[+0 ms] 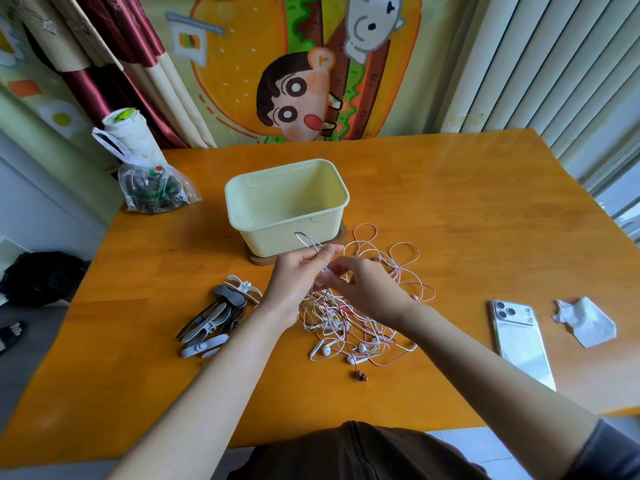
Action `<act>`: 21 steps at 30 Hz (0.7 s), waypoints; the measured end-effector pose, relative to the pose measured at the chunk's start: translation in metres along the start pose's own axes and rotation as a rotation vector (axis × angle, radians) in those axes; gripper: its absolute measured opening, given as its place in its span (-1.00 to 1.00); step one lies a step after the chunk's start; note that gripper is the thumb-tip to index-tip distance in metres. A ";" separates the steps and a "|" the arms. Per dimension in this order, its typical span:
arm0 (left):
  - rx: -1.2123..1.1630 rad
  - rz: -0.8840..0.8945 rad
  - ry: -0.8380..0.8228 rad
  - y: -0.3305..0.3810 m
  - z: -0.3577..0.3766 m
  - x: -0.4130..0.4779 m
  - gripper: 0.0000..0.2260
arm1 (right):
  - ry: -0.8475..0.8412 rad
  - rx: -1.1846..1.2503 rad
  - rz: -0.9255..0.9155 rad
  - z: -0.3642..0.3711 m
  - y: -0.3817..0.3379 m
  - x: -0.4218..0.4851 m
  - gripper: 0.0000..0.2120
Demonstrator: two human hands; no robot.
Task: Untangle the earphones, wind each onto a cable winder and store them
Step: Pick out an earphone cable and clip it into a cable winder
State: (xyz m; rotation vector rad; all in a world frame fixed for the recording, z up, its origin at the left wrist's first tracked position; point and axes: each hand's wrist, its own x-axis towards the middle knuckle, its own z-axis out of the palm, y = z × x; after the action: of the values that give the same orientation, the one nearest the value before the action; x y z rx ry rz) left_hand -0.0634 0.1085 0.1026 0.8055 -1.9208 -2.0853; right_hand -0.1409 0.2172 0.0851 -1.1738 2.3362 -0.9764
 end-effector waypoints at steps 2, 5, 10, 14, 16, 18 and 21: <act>-0.046 -0.020 -0.027 0.001 0.000 -0.001 -0.86 | 0.021 -0.015 -0.005 0.002 0.000 0.001 -0.83; -0.043 -0.025 -0.049 0.001 -0.002 -0.001 -0.86 | 0.038 -0.027 0.014 0.006 0.000 0.001 -0.84; 0.018 -0.007 -0.057 -0.006 -0.006 0.000 -0.81 | 0.054 0.006 0.050 0.001 0.002 0.001 -0.85; -0.003 -0.024 -0.077 -0.007 -0.005 -0.001 -0.80 | 0.000 0.054 0.000 -0.002 -0.001 -0.002 -0.87; -0.010 -0.028 -0.103 -0.006 -0.002 -0.002 -0.81 | -0.031 0.069 -0.024 0.000 -0.004 -0.003 -0.87; -0.013 -0.032 -0.123 -0.004 0.000 -0.003 -0.81 | -0.028 0.092 -0.032 0.002 -0.006 -0.003 -0.87; -0.020 -0.041 -0.124 -0.005 -0.003 -0.001 -0.81 | -0.005 0.078 -0.032 -0.003 -0.008 -0.003 -0.86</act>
State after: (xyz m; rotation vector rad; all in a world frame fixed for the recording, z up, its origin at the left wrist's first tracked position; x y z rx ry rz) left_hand -0.0597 0.1074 0.0977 0.7335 -1.9573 -2.2233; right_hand -0.1362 0.2173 0.0926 -1.1851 2.2597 -1.0644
